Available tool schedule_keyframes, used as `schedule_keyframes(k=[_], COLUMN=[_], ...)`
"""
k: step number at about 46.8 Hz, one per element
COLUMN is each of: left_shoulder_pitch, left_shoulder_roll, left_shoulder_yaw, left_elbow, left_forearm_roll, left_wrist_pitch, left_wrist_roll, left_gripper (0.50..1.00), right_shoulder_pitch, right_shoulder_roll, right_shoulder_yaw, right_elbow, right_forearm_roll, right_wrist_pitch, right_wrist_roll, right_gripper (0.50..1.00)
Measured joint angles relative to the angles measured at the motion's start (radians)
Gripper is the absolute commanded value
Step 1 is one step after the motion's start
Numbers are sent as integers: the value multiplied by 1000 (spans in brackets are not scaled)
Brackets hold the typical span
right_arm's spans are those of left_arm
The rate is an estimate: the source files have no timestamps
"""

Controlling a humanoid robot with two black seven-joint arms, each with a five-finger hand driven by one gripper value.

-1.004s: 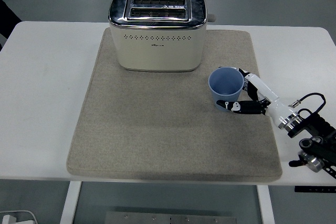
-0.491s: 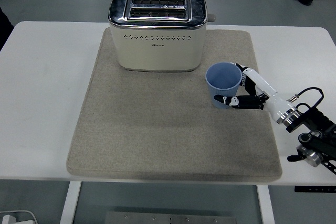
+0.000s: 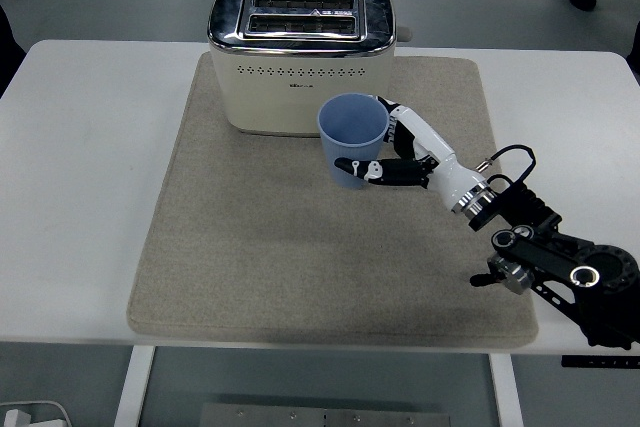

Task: Put the water cup in front of the bread machine

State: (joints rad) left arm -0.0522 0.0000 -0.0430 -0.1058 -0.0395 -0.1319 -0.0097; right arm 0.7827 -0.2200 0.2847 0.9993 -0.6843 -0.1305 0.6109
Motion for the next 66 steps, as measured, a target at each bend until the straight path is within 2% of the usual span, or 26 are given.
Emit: schedule_keyframes(k=[9,18,31,33,36,43,66], left_shoulder_pitch=[0,0,0,0,0,0,0], left_shoulder_roll=[0,0,0,0,0,0,0], left_shoulder_yaw=[0,0,0,0,0,0,0], left_elbow=[0,0,0,0,0,0,0], left_forearm_roll=[0,0,0,0,0,0,0], left_wrist_pitch=[0,0,0,0,0,0,0], left_wrist_roll=[0,0,0,0,0,0,0], left_gripper=[1000,1000,1000,1000,1000,1000,1000], right_shoulder_pitch=[15,19,40,40,40,37,39], right_shoulder_roll=[109,205,220,220,220,220,220], right_shoulder_yaw=[-22,-20,-12,-12,-12,-19,-19], right_elbow=[-101,-231,-290,-291,-291,-290,-289], right_forearm_roll=[0,0,0,0,0,0,-4], right_wrist_pitch=[4,42,48,48,49,52,51], right_wrist_roll=[0,0,0,0,0,0,0], right_gripper=[500,500,500,612,739,913,917])
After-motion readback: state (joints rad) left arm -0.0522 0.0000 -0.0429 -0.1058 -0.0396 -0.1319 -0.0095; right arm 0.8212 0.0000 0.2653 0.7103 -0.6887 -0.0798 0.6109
